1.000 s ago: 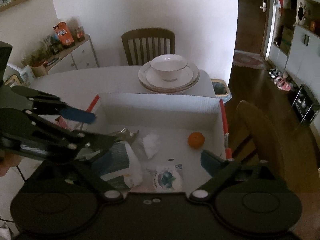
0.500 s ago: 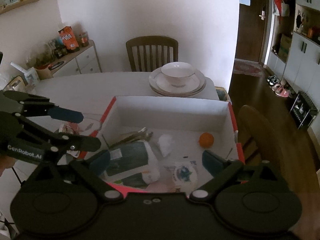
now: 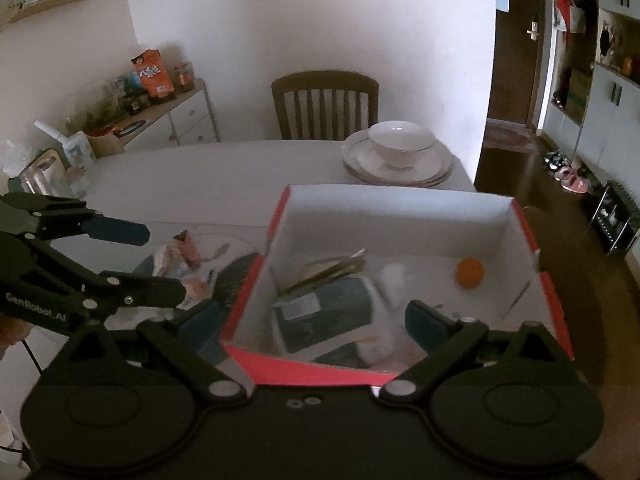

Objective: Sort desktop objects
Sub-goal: 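Withdraw both open tools from the box back over the table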

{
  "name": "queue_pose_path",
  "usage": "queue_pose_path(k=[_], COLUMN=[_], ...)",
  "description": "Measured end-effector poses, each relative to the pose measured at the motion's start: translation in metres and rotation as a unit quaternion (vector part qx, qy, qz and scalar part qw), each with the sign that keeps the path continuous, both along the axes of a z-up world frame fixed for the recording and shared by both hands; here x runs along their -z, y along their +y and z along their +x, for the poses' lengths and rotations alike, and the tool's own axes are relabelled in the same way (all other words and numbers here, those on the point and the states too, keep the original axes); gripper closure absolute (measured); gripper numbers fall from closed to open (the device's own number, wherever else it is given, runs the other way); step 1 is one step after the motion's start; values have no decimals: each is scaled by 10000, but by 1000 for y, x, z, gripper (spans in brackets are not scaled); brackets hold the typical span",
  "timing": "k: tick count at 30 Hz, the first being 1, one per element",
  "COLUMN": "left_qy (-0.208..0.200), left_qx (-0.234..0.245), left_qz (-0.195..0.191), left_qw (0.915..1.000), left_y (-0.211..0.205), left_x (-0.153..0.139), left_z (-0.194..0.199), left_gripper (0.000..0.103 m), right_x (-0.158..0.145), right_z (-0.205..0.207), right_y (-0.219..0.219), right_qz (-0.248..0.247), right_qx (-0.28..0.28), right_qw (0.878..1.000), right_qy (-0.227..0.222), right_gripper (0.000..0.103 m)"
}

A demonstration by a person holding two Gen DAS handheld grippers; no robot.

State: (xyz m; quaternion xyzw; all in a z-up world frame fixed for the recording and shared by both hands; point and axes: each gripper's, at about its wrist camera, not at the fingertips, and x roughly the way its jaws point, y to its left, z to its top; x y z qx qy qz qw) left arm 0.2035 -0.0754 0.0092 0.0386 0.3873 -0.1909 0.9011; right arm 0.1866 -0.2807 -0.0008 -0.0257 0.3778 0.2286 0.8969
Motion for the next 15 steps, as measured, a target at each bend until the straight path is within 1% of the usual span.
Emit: queue_pose_path(k=[2, 5, 15], left_qy=[30, 65, 153], left_qx=[-40, -132, -283], left_qz=[41, 124, 156], left_qw=[10000, 9998, 9994], left_y=[11, 28, 80], left_x=[4, 12, 29], left_z=[-2, -6, -20], left_gripper=[14, 14, 14], right_x=[2, 4, 10], right_z=[-2, -6, -11], right_y=[9, 25, 79], right_qz=[39, 43, -36], right_qx=[23, 17, -118], right_qw=[10000, 10000, 9999], right_qy=[10, 26, 90], right_gripper=[1, 1, 1])
